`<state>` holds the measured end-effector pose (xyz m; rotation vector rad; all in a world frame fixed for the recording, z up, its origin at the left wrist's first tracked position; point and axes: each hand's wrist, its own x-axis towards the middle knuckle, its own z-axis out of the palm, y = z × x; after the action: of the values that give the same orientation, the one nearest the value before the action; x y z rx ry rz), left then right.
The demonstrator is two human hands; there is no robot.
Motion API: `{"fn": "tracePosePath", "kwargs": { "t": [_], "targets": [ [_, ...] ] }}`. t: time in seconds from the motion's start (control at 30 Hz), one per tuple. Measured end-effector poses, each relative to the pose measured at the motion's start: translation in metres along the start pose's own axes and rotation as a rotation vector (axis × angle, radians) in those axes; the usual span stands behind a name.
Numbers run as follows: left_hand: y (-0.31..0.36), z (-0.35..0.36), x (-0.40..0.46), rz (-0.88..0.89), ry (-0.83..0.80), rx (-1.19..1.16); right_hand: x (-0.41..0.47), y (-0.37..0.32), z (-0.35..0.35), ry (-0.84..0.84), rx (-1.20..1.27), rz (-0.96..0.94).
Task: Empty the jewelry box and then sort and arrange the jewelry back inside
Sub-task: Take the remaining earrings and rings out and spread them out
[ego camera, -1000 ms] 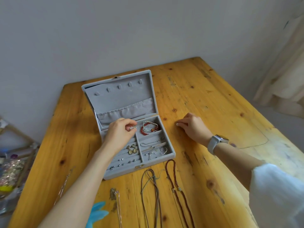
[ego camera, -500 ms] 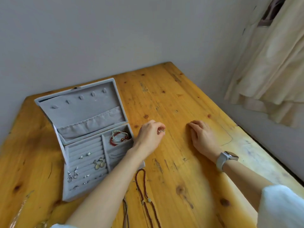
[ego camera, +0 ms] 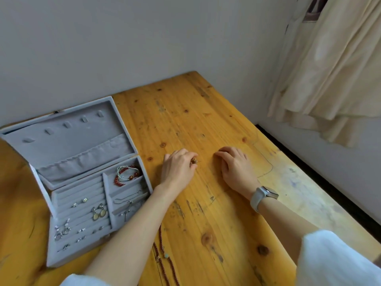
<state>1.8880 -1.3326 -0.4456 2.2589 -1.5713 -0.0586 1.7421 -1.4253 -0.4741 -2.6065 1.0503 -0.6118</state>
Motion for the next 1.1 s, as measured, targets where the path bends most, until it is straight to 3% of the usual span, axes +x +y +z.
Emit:
{"fn": "tracePosePath", "kwargs": {
  "t": [0.23,0.47,0.73,0.93,1.1],
  "targets": [
    [-0.016,-0.020,-0.023,-0.018,0.169,0.022,-0.001,-0.016,0.000,-0.007,0.025,-0.064],
    [-0.061,-0.054,-0.080,-0.162,0.342,0.022,0.002,-0.087,0.010,0.067,0.152,-0.167],
    [-0.142,-0.085,-0.168,-0.511,0.538,0.109,0.012,-0.200,0.045,-0.123,0.322,-0.473],
    [-0.165,-0.084,-0.190,-0.648,0.452,0.074,0.020,-0.268,0.072,-0.368,0.115,-0.611],
    [-0.165,-0.074,-0.186,-0.616,0.478,0.087,0.018,-0.273,0.080,-0.333,0.084,-0.692]
  ]
}}
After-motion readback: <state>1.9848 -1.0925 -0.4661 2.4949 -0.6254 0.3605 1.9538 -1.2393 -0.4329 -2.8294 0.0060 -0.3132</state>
